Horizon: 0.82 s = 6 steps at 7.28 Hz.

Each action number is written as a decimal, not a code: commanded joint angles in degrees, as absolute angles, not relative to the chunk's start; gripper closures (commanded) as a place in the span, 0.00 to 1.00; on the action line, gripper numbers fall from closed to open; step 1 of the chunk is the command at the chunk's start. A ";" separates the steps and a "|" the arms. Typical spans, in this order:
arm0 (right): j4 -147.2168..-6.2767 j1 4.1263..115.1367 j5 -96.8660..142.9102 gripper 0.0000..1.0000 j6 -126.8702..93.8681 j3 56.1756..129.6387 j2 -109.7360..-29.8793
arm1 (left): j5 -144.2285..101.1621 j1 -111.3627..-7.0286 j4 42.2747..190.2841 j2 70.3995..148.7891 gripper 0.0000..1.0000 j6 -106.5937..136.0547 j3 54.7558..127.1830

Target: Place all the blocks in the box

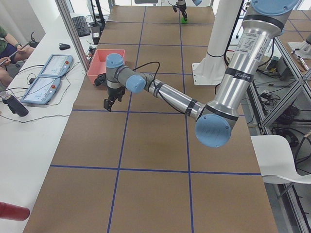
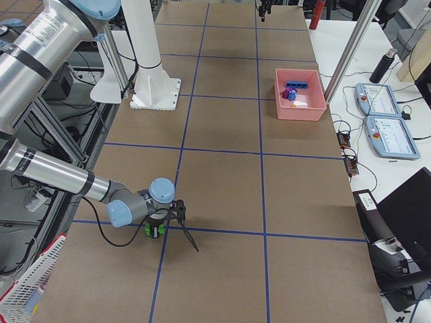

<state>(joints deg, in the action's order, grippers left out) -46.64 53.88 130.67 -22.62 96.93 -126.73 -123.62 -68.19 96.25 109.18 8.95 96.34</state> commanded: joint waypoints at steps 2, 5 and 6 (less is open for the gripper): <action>-47.71 65.18 130.08 1.00 -21.53 102.21 -120.27 | -123.75 -68.11 96.59 103.99 0.00 9.49 100.62; -69.95 70.39 129.90 1.00 -21.62 102.13 -97.12 | -123.66 -69.25 96.50 99.59 0.00 8.88 101.51; -78.31 70.40 128.68 1.00 -21.62 101.69 -88.68 | -124.01 -71.78 96.50 98.01 0.00 7.14 101.60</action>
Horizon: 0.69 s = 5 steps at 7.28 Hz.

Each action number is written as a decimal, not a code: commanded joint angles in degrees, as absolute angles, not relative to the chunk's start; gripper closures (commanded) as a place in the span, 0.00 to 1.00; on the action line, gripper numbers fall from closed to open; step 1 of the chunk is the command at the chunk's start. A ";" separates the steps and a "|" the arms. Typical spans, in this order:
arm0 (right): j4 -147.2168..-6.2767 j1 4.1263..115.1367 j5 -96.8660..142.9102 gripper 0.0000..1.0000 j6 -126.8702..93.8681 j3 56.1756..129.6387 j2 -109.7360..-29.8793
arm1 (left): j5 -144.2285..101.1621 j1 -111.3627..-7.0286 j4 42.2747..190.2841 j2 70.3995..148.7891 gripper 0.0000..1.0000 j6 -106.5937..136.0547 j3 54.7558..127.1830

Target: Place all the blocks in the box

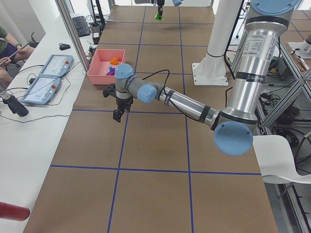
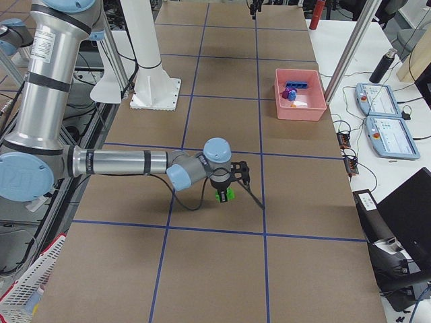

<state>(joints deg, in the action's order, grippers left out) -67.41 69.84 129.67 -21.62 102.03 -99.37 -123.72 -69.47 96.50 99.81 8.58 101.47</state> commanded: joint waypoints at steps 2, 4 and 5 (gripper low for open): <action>-89.95 70.05 127.79 1.00 -21.80 98.03 -73.82 | -130.12 -80.73 96.07 93.01 0.00 2.12 101.34; -91.76 69.09 127.88 1.00 -22.41 89.52 -61.75 | -131.92 -87.86 96.59 85.48 0.00 -6.00 101.08; -91.76 68.04 127.88 1.00 -23.46 85.04 -56.22 | -131.75 -90.76 96.24 84.21 0.00 -8.41 100.99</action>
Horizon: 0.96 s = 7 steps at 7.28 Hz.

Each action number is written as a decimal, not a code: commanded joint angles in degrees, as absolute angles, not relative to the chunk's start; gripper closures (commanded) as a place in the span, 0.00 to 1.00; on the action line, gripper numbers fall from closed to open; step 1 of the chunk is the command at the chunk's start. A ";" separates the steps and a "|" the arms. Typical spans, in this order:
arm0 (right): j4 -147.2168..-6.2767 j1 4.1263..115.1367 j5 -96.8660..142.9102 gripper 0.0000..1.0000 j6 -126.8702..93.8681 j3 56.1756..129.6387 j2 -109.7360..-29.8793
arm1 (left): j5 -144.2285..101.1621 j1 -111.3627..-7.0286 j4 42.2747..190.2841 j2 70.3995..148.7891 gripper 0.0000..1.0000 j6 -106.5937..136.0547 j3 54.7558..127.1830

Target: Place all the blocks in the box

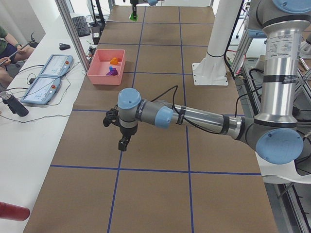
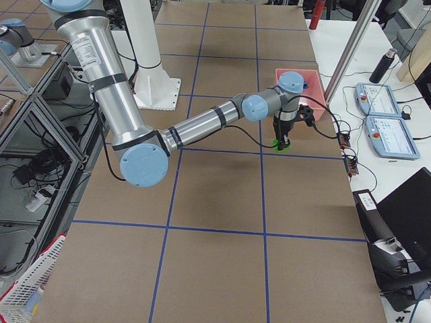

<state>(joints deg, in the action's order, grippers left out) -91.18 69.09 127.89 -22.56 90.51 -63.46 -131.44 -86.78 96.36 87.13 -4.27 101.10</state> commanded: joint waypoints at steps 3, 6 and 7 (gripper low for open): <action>-90.88 58.74 122.80 1.00 -40.46 71.07 -37.33 | -131.75 -91.14 94.75 83.94 0.00 -8.00 100.99; -79.88 54.86 119.19 1.00 -48.39 50.96 -23.23 | -131.92 -91.41 95.27 82.18 0.00 -8.17 101.51; -71.63 53.02 116.57 1.00 -54.34 40.27 -17.37 | -131.92 -91.41 95.27 82.18 0.00 -8.17 101.43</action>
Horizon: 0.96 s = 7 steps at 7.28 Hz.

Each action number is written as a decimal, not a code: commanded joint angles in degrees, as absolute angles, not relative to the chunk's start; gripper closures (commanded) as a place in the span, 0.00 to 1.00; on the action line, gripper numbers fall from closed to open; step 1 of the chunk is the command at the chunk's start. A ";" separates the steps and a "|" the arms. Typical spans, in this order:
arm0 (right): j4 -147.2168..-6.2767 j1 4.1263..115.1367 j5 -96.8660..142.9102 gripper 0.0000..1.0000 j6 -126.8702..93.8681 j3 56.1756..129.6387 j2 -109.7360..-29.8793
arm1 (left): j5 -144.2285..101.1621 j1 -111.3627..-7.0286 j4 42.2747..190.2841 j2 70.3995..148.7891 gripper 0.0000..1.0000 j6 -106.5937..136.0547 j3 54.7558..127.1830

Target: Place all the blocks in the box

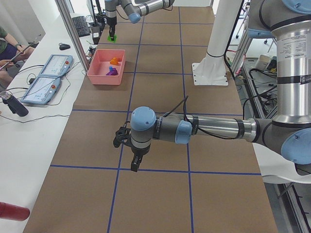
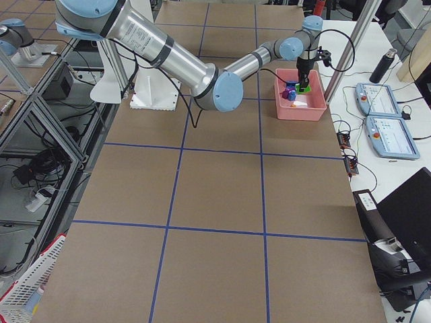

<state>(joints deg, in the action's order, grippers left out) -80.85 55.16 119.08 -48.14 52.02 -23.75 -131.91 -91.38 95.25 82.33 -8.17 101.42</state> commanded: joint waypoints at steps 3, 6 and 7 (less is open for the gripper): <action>-67.85 50.80 114.79 0.01 -56.16 34.89 -14.06 | -131.92 -91.41 95.36 82.18 0.00 -8.09 101.43; -68.73 51.94 115.40 0.00 -55.46 35.50 -14.33 | -131.92 -91.32 95.27 82.35 0.00 -7.82 101.34; -71.34 52.73 116.18 0.00 -55.29 38.21 -15.11 | -131.92 -91.32 95.45 82.35 0.00 -8.00 101.34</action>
